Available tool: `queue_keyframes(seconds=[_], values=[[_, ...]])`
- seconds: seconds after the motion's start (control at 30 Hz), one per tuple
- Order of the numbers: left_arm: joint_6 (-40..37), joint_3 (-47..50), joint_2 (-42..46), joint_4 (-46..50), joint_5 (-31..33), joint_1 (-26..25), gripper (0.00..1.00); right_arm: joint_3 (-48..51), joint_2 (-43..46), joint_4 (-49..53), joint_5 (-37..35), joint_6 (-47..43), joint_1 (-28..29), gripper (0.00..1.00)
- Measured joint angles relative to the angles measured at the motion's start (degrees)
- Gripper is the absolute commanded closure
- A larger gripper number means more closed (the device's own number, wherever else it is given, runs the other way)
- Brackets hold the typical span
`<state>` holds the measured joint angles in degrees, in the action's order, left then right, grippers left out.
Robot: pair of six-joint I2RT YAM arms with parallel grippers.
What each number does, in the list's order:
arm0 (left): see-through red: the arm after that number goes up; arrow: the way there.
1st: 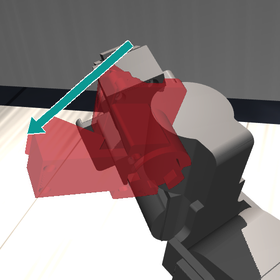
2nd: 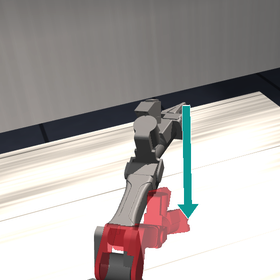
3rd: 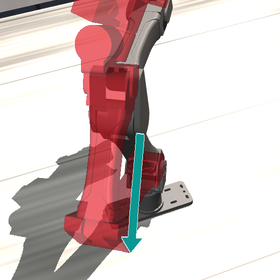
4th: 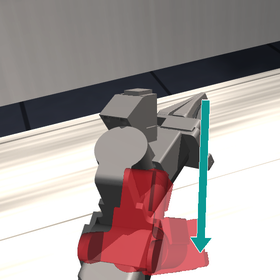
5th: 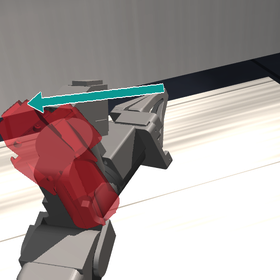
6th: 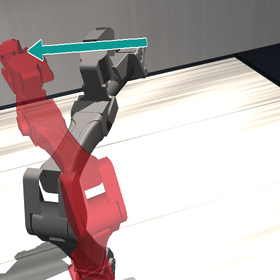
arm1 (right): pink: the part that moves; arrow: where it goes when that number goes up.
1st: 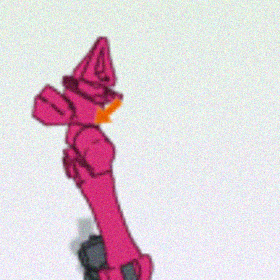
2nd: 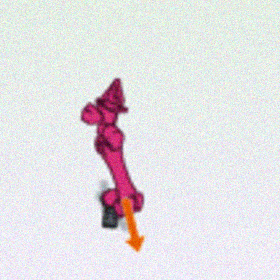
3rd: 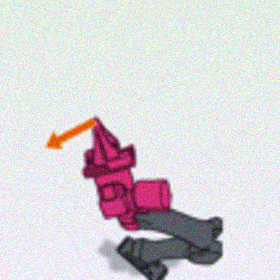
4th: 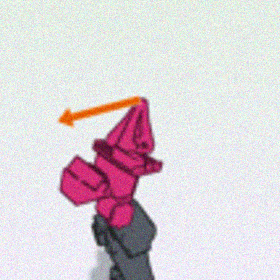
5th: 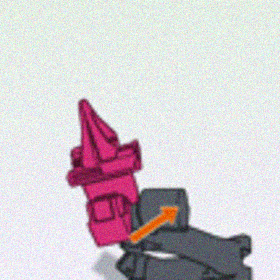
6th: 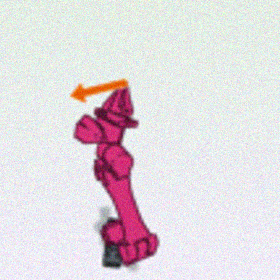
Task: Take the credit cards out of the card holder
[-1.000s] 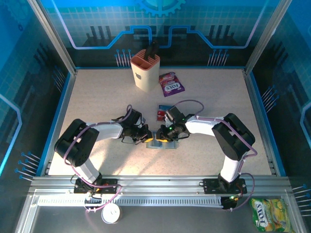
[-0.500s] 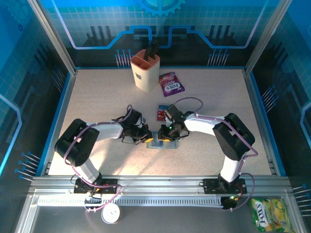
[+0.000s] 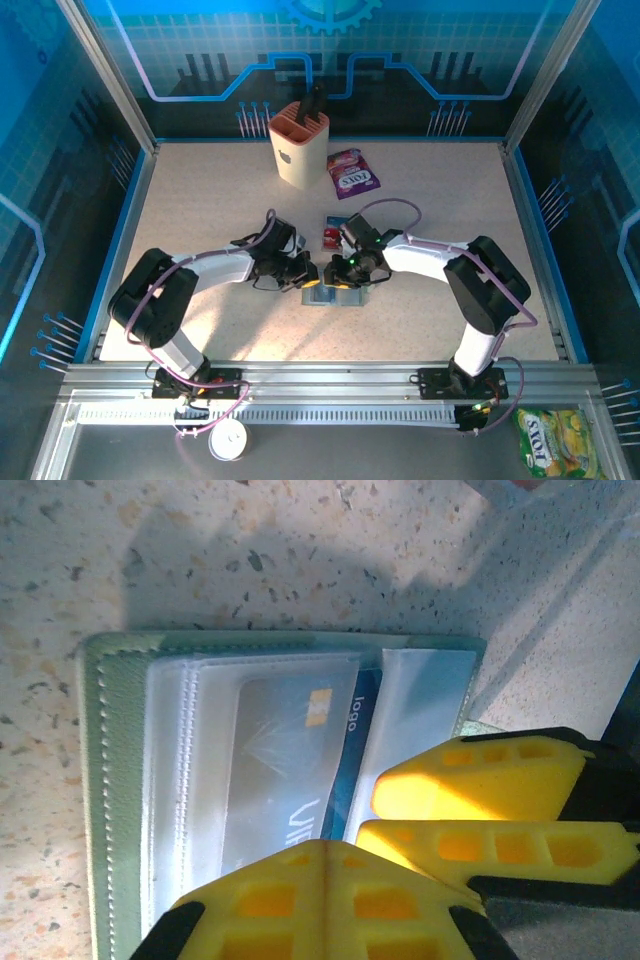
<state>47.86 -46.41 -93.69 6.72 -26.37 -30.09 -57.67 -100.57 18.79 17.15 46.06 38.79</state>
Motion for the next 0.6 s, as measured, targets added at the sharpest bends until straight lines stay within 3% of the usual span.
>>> queue_keyframes(seconds=[0.6], values=[[-1.18,-1.88,-3.02,5.60,4.07,-0.85,0.98,1.81,0.50,-1.44,1.38,0.00,-1.53,0.68]])
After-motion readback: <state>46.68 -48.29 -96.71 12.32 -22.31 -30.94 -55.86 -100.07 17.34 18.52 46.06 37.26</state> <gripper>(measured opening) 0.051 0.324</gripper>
